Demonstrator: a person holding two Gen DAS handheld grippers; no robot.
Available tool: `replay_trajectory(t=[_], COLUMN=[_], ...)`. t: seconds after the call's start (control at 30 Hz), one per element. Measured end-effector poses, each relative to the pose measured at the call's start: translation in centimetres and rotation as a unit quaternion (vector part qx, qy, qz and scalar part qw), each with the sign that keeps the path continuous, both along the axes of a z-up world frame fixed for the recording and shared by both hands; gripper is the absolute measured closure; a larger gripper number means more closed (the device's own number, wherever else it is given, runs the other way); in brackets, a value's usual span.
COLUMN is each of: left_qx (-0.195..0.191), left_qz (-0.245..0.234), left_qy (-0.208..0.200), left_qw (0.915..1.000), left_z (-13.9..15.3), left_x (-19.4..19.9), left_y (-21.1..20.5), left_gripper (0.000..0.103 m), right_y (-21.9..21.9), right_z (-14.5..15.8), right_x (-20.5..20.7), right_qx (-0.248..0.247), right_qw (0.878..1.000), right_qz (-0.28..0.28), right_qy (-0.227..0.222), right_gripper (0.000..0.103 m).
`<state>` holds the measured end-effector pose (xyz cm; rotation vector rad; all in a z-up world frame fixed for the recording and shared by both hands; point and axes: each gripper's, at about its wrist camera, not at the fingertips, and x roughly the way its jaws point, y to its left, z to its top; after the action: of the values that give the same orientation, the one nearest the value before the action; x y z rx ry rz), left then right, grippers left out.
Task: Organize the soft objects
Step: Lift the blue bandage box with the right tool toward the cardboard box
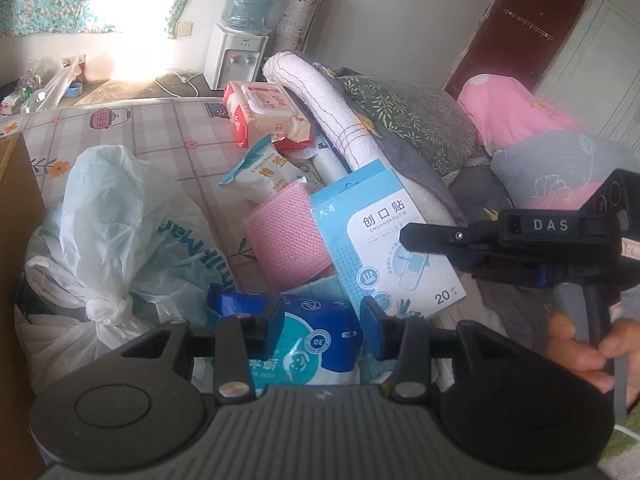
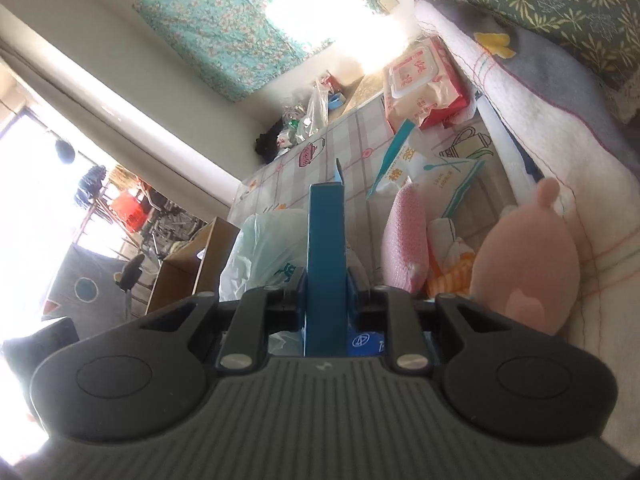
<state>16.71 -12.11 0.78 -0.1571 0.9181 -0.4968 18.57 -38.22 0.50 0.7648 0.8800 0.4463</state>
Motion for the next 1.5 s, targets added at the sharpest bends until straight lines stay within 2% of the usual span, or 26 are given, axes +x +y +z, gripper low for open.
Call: replay_trajectory(t=[0.03,0.1,0.23,0.37,0.5,0.7,0.87,1.03,1.27,1.5], left_qx=[-0.009,-0.021,-0.017,-0.015,-0.004,0.013,-0.015,-0.027,-0.038,-0.018], left_qz=[-0.008,-0.031,-0.052,-0.062,-0.073,-0.082,-0.078,-0.082,-0.062,0.03], left_qy=[0.006,0.019,0.048,0.061,0.053,0.051,0.069,0.057,0.011,-0.027], left_qw=[0.9999,0.9991,0.9973,0.9961,0.9959,0.9952,0.9944,0.9946,0.9973,0.999], left_z=[-0.2,-0.8,-2.1,-3.1,-3.9,-5.2,-5.6,-4.2,0.4,5.0], left_x=[-0.1,-0.1,0.2,0.6,0.7,1.1,1.4,0.3,-2.3,-3.4], left_y=[-0.4,-1.3,-3.4,-4.9,-6.2,-7.4,-7.3,-6.4,-2.0,7.7], left_gripper=[0.058,0.044,0.035,0.034,0.034,0.035,0.035,0.035,0.035,0.034], right_y=[-0.5,-1.1,-1.7,-1.3,-0.9,-1.0,-1.8,-1.6,0.9,9.3], right_z=[-0.6,-2.0,-4.3,-3.7,-3.4,-4.3,-5.3,-4.6,-0.4,4.0], right_x=[-0.7,-1.7,-2.5,-3.2,-3.6,-3.9,-4.3,-5.3,-6.1,-3.2], right_qx=[0.003,-0.004,0.008,-0.049,-0.081,-0.09,-0.061,-0.048,-0.038,-0.022], right_qw=[1.0,1.0,0.998,0.997,0.995,0.994,0.995,0.996,0.998,0.998], right_qz=[-0.008,-0.022,-0.037,-0.047,-0.047,-0.059,-0.071,-0.074,-0.051,0.022], right_qy=[0.004,0.019,0.043,0.036,0.027,0.031,0.04,0.033,-0.007,-0.057], right_gripper=[0.085,0.084,0.081,0.076,0.075,0.073,0.073,0.074,0.075,0.075])
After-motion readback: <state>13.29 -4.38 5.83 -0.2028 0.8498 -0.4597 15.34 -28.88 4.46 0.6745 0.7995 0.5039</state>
